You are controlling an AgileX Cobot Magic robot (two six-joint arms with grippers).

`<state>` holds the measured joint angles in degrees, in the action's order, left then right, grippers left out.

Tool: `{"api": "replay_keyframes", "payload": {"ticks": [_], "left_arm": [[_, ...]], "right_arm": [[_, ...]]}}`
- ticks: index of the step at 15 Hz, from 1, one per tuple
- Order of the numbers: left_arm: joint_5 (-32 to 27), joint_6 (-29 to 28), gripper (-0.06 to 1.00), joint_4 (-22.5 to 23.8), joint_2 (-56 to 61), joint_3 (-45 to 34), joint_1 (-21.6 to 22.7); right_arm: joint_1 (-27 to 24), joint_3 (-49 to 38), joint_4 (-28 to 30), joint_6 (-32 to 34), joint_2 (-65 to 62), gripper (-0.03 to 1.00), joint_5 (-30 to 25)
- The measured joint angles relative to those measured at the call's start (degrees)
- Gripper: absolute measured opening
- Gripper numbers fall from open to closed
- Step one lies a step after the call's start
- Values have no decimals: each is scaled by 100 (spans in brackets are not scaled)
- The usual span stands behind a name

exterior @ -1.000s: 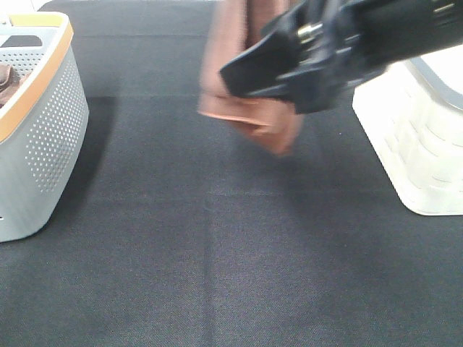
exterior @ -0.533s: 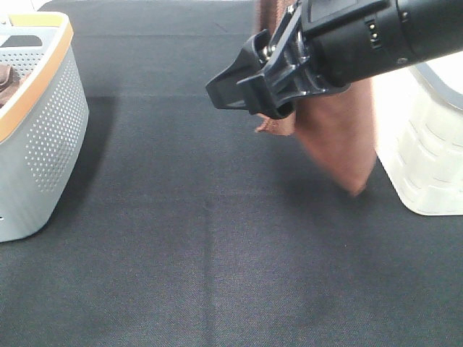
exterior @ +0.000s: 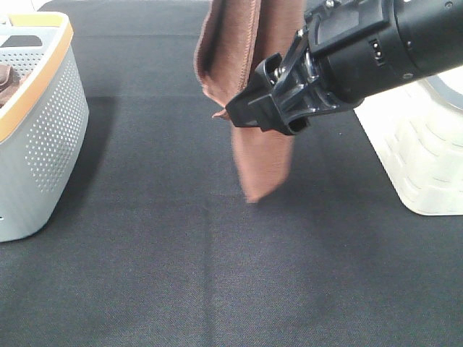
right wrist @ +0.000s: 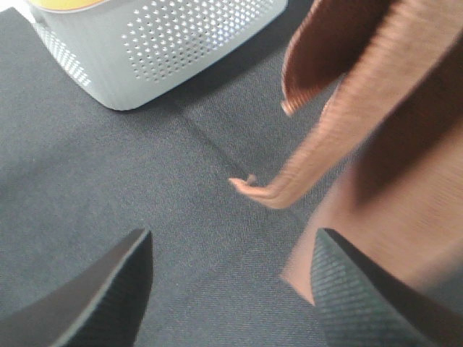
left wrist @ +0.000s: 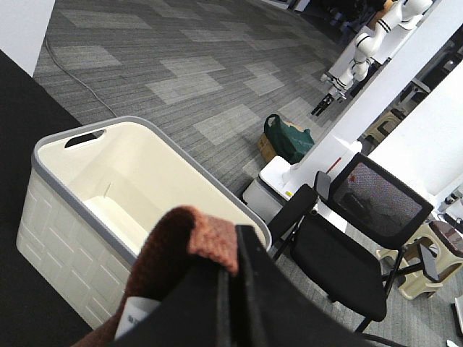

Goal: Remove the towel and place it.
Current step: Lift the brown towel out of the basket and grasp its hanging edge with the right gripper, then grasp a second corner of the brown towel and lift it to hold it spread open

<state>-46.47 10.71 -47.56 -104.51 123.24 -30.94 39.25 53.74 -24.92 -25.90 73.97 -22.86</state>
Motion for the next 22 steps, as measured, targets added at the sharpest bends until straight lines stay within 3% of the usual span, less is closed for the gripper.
{"api": "replay_keyframes", "payload": {"ticks": [2, 8, 10, 14, 19, 22], "left_arm": [[0, 0, 0, -69, 6, 0, 0], [6, 0, 0, -246, 11, 0, 0], [6, 0, 0, -246, 11, 0, 0], [6, 52, 0, -132, 11, 0, 0], [6, 63, 0, -92, 11, 0, 0], [6, 63, 0, -92, 11, 0, 0]], "right_arm": [[0, 0, -344, 11, 0, 61, 126], [0, 0, -510, 23, 120, 61, 584], [0, 0, -315, 304, 286, 64, 607], [0, 0, 344, 1197, 476, 80, 613], [0, 0, 435, 1341, 487, 81, 814], [0, 0, 607, 1358, 487, 76, 819]]}}
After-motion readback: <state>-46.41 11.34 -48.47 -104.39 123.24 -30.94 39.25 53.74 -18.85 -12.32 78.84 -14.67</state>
